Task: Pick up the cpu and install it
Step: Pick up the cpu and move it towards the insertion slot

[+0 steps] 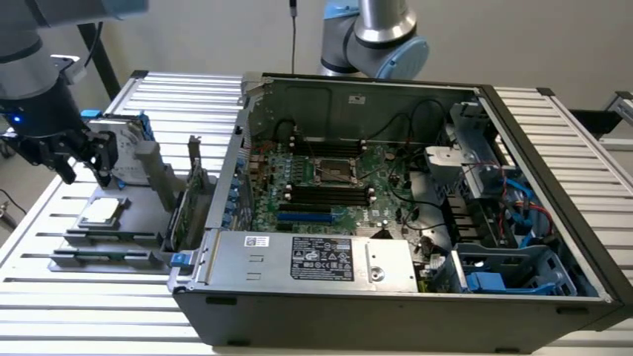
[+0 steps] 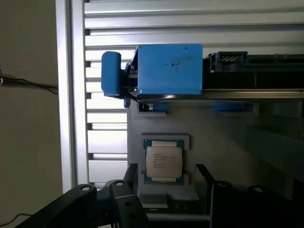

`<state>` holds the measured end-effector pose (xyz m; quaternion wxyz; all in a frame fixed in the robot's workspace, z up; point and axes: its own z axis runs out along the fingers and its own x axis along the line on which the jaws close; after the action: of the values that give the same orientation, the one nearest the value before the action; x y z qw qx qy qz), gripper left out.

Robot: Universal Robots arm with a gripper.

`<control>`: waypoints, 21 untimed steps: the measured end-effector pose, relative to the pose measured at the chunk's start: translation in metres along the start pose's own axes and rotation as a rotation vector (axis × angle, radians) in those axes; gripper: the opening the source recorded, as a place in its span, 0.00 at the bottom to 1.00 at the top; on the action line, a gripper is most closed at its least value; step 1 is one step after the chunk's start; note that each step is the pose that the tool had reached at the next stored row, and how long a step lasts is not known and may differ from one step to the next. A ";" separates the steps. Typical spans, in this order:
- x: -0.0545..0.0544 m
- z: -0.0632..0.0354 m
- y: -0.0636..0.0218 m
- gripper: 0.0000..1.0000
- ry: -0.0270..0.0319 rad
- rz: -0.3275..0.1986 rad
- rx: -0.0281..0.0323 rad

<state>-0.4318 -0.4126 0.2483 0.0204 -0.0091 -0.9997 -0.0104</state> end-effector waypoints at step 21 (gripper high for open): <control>-0.002 0.0381 -0.0042 0.67 -0.0002 -0.001 0.0000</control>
<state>-0.4318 -0.4160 0.2101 0.0203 -0.0087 -0.9997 -0.0104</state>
